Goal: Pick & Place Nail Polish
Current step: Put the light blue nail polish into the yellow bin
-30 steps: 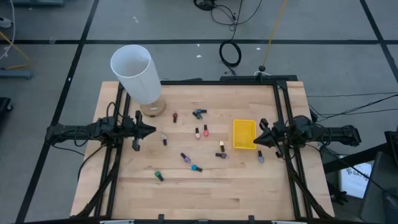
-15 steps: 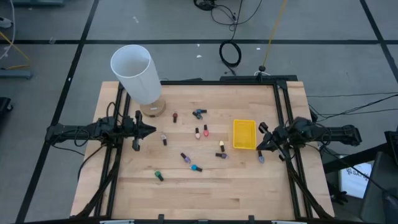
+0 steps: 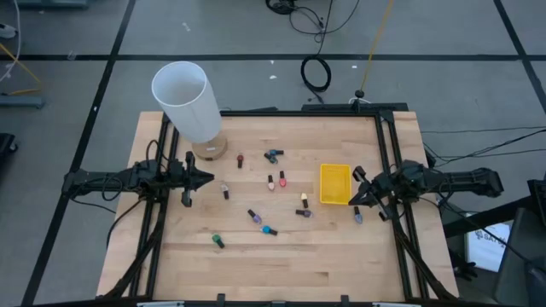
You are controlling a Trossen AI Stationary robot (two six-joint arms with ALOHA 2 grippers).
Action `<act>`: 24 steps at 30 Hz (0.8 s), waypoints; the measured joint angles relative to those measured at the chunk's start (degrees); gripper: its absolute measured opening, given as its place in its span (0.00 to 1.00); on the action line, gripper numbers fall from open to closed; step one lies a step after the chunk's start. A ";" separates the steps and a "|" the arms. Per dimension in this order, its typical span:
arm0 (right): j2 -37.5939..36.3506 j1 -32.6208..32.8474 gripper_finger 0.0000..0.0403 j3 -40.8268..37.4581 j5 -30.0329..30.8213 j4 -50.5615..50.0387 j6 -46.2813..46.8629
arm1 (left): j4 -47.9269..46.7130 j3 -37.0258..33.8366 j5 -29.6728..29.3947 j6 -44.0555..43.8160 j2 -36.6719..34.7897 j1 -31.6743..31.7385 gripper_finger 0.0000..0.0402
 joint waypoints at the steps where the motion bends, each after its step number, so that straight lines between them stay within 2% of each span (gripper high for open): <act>1: 0.29 0.00 0.01 0.00 -0.04 -0.01 -0.29 | 0.00 0.00 -0.02 0.00 0.00 0.00 0.06; 9: 3.07 0.00 0.01 0.00 0.21 6.82 6.55 | 0.00 0.00 -0.02 0.00 0.02 -0.02 0.06; 13: 4.69 0.48 0.04 0.00 3.13 12.25 8.65 | 0.00 0.00 0.00 0.00 0.00 -0.02 0.06; 18: 7.44 3.25 0.20 3.05 7.71 13.41 7.95 | 0.00 0.00 -0.02 0.00 0.02 -0.02 0.06; 24: 15.40 8.83 0.47 15.24 15.35 2.38 6.28 | 0.00 0.00 -0.03 0.00 0.02 -0.02 0.06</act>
